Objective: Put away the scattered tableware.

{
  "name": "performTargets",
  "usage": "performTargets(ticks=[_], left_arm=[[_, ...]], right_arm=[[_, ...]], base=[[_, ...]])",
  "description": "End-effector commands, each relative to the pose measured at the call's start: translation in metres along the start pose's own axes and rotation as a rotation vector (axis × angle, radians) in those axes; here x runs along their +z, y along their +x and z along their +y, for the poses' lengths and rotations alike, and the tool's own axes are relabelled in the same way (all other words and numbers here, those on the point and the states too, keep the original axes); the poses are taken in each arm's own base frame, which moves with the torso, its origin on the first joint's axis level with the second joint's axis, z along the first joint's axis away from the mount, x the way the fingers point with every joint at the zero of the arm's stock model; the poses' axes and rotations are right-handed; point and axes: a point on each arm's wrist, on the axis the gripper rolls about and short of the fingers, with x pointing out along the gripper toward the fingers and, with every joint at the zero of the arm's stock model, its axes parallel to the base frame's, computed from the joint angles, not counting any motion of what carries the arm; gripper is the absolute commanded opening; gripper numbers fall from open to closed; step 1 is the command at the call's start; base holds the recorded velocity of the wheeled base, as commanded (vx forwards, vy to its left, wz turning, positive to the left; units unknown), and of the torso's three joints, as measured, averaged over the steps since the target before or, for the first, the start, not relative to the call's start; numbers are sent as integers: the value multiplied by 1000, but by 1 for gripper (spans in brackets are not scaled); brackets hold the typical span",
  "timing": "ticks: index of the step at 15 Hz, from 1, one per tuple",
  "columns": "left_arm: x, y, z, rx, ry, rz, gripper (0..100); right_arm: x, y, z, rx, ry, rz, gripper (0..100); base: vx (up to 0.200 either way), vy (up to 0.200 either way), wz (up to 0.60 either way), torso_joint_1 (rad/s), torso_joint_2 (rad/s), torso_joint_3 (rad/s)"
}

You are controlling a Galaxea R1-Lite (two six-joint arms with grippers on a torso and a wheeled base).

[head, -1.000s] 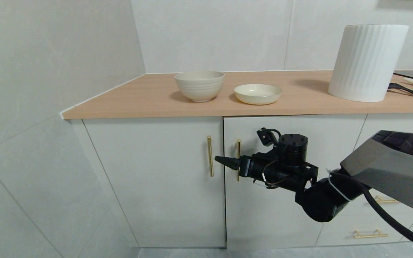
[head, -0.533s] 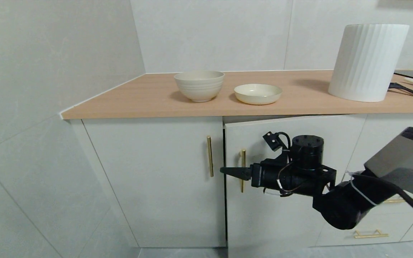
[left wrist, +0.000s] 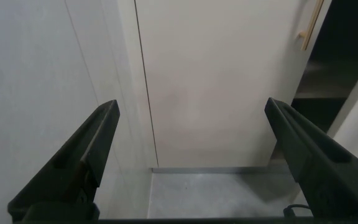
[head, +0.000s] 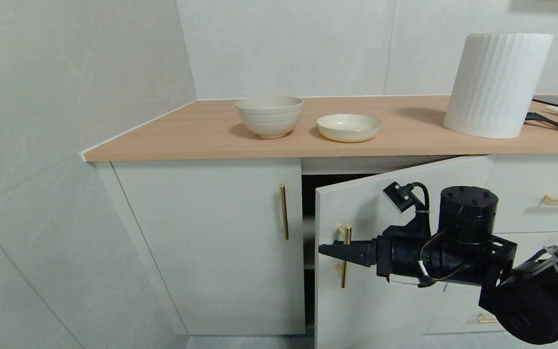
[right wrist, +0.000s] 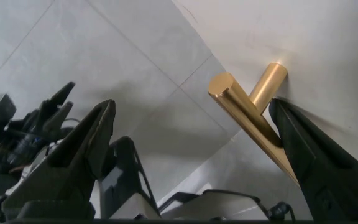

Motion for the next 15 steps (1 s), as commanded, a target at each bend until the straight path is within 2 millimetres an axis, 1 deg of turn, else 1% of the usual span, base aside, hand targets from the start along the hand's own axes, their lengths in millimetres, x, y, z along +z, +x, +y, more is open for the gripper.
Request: performTargets(ticks=[1,8,9,10,11,12,13,14,15], left_arm=[[0,0,0,0,0,1,100],[1,0,0,-3,22,-3,100],[8,-2,0,-9,22,-36,100],[40,-12,-1,-75,24,-112,100],[53,-13,-2,-131,25,-92,100],[96,-12,-4,-248,21,-8,100],[119,-1,-5,-326,10,72,100],[138,22,-8,-416,-1,165,100],[147,41,-10,-480,-2,222,100]], right_arm=[[-1,-4,4,0,0,1,100],[-5,-5,5,-1,5,10,100],[-5,-5,5,-1,5,10,100],[-5,-5,5,0,4,11,100],[-5,-5,5,0,5,12,100],[-6,-3,7,8,3,17,100],[-7,-2,9,12,2,21,100],[-8,-1,10,16,2,24,100],[-9,1,12,23,0,29,100]], base=[[0,0,0,0,0,0],[0,0,0,0,0,0],[0,0,0,0,0,0],[0,0,0,0,0,0],[0,0,0,0,0,0],[0,0,0,0,0,0],[0,0,0,0,0,0],[0,0,0,0,0,0],[0,0,0,0,0,0]])
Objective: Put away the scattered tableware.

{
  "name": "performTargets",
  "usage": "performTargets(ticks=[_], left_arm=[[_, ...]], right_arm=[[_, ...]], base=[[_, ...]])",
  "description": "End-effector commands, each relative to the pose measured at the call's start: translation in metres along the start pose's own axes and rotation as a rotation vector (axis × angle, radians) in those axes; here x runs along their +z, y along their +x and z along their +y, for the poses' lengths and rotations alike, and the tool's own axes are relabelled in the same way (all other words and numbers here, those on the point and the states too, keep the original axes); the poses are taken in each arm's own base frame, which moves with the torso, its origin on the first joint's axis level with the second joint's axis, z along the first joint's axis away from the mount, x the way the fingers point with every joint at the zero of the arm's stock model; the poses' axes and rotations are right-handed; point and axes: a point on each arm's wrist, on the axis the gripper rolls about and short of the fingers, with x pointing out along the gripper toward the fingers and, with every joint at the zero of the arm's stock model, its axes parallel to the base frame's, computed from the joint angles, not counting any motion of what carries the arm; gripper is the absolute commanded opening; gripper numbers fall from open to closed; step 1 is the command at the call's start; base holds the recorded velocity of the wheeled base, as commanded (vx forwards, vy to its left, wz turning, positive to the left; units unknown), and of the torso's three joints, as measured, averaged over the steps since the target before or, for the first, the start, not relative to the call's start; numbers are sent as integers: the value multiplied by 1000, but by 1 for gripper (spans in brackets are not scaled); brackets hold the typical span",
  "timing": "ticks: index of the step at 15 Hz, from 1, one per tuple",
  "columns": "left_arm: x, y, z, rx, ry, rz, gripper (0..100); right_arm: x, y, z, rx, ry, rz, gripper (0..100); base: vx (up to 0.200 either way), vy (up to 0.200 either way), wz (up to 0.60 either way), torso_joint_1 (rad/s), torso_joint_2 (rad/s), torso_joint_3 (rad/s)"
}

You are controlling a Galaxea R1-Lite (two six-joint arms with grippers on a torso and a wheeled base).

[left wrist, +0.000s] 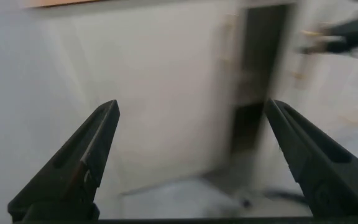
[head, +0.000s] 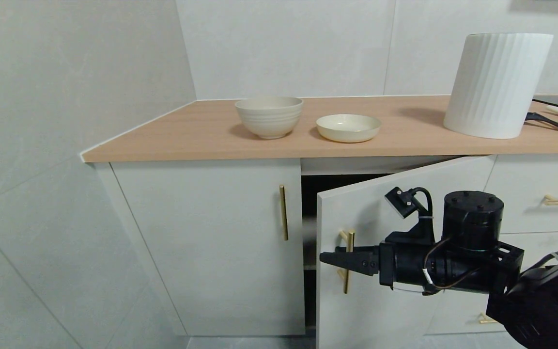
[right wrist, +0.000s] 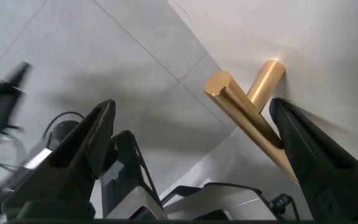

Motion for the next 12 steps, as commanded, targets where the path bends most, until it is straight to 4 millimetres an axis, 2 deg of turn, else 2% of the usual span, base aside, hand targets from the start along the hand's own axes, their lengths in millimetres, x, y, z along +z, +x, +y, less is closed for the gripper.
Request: performTargets(ticks=[1,2,3,4,5,6,7,8,10,11,12], left_arm=[[64,81,18,-295,-67,290,100],[65,110,22,-384,-98,364,100],[57,141,21,-464,-124,441,100],[45,170,20,-501,-141,498,100],[36,187,20,-520,-155,533,100],[12,221,14,-561,-159,583,100],[4,232,12,-574,-159,592,100],[-19,247,3,-614,-152,616,100],[-42,248,-10,-660,-155,645,100],[-53,244,-24,-703,-179,636,100],[-52,243,-29,-716,-189,625,100]], right_arm=[[-2,2,3,16,-1,11,100],[-3,3,4,18,-3,13,100],[-1,2,6,20,-8,7,100],[0,1,7,22,-9,4,100],[0,0,7,22,-9,4,100],[-3,-1,7,18,-4,11,100],[-5,0,7,19,-2,15,100],[-6,1,9,28,-12,16,100],[-7,0,9,30,-14,15,100],[-8,0,9,28,-13,15,100],[-8,0,10,29,-13,16,100]], base=[[0,0,0,0,0,0],[0,0,0,0,0,0],[0,0,0,0,0,0],[0,0,0,0,0,0],[0,0,0,0,0,0],[0,0,0,0,0,0],[0,0,0,0,0,0],[0,0,0,0,0,0],[0,0,0,0,0,0],[0,0,0,0,0,0],[0,0,0,0,0,0]])
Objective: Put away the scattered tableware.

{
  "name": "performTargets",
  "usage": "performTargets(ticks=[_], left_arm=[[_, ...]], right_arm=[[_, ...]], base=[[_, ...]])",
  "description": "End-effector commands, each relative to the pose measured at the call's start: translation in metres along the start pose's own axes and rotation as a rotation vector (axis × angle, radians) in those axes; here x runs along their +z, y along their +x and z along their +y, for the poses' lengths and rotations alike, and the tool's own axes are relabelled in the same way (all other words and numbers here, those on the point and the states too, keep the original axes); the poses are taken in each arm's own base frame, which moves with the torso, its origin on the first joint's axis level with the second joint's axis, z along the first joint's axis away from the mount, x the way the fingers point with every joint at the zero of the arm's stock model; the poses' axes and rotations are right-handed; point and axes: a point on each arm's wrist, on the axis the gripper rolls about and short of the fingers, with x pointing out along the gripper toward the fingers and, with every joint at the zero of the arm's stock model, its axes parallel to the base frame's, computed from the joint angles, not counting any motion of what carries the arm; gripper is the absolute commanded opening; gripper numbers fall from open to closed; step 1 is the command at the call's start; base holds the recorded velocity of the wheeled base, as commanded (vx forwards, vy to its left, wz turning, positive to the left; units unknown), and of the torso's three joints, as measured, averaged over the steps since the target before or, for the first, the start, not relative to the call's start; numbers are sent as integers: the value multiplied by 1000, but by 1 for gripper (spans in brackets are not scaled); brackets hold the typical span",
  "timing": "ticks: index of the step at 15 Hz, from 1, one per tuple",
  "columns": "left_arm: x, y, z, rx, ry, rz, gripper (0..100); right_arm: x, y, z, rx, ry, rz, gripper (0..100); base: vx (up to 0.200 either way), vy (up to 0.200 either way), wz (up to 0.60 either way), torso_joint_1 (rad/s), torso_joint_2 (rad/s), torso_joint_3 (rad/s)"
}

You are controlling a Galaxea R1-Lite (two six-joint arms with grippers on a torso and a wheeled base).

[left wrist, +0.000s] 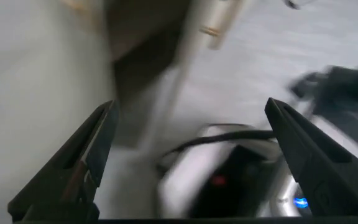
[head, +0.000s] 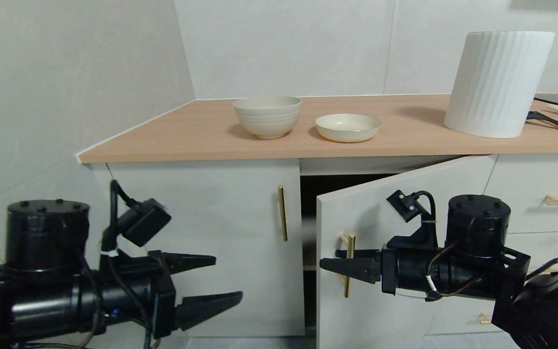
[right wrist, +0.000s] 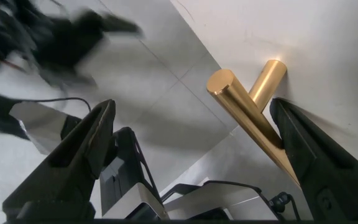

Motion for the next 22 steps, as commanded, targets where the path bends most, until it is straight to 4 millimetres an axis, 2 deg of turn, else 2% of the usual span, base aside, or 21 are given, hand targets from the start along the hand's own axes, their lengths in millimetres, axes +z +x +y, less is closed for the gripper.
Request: performTargets(ticks=[1,4,5,7,9,11,14,18,21,22], left_arm=[[-26,30,-9,-86,-102,108,100],[-28,34,-12,-99,-155,123,100],[-27,35,-11,-99,-154,121,0],[-23,36,-10,-99,-148,107,0],[-3,65,3,-104,-152,61,0],[8,93,18,-109,-237,15,0],[0,130,30,-138,-214,-79,0],[-20,159,46,-96,-224,-90,0],[-17,168,40,-116,-186,-137,0],[-11,177,34,-130,-167,-157,0]], right_arm=[[-1,0,0,6,0,4,100],[-1,0,0,4,1,4,100],[-1,0,0,6,-1,7,100],[-2,1,-1,3,-4,8,100],[-3,1,-1,4,-1,13,100],[-3,1,0,4,-3,10,100],[-2,0,1,6,-7,7,100],[1,-3,5,12,-17,-3,100],[-1,-3,6,16,-14,4,100],[-4,-1,5,17,-10,15,100]], base=[[0,0,0,0,0,0],[0,0,0,0,0,0],[0,0,0,0,0,0],[0,0,0,0,0,0],[0,0,0,0,0,0],[0,0,0,0,0,0],[0,0,0,0,0,0],[0,0,0,0,0,0],[0,0,0,0,0,0],[0,0,0,0,0,0]])
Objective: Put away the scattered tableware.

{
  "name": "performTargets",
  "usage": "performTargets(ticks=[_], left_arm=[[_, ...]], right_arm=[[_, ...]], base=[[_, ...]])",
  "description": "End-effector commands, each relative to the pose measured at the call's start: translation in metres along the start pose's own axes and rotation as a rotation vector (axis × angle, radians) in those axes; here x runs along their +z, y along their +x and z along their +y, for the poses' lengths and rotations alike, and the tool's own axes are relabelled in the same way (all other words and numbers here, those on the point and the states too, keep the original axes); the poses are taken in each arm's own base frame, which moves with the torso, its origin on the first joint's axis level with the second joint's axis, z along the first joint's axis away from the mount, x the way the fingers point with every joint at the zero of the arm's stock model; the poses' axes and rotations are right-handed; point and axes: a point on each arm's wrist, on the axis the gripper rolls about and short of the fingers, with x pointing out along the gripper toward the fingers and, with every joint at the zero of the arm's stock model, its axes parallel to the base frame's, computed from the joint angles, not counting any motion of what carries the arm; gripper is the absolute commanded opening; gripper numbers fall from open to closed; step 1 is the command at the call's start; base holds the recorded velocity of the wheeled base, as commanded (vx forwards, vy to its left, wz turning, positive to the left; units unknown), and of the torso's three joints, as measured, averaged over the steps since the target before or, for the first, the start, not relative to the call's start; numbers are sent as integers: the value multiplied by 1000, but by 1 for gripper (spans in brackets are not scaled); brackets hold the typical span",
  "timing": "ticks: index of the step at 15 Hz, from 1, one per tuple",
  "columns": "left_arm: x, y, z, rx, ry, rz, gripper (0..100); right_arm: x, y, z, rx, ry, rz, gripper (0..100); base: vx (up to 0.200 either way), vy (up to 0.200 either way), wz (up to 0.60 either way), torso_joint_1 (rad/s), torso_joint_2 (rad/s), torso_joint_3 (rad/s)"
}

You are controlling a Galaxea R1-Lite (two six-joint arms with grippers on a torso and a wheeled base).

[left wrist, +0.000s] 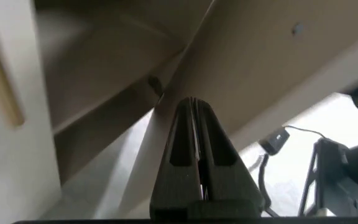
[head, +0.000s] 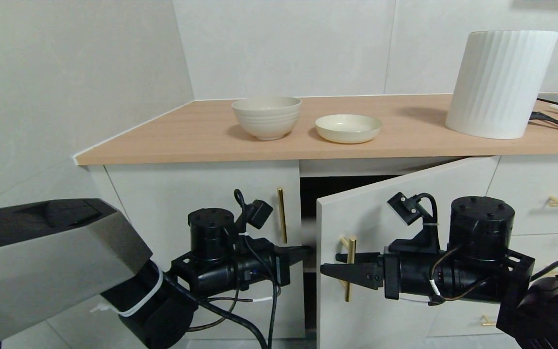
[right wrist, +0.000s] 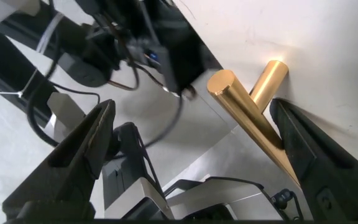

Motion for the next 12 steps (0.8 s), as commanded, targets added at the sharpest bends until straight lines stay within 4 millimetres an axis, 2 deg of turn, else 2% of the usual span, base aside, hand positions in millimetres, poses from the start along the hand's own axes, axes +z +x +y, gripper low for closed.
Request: performTargets(ticks=[1,2,5,8,11,12], left_arm=[[-5,20,-3,-11,13,-1,0],[-7,26,-5,-8,17,-3,0],[-8,28,-7,-17,27,-12,0],[-6,28,-10,-35,46,-44,0],[-9,29,-14,-44,45,-34,0],[-8,29,-18,-54,54,-41,0]], right_arm=[[-3,2,-2,-1,-4,8,100],[-3,2,-3,-3,-13,11,100],[-2,0,-4,-15,-45,2,100],[3,-15,-20,-84,-171,-24,100],[6,-23,-23,-107,-217,-39,100],[12,-32,-23,-125,-228,-65,100]], base=[[0,0,0,0,0,0],[0,0,0,0,0,0],[0,0,0,0,0,0],[0,0,0,0,0,0],[0,0,0,0,0,0],[0,0,0,0,0,0]])
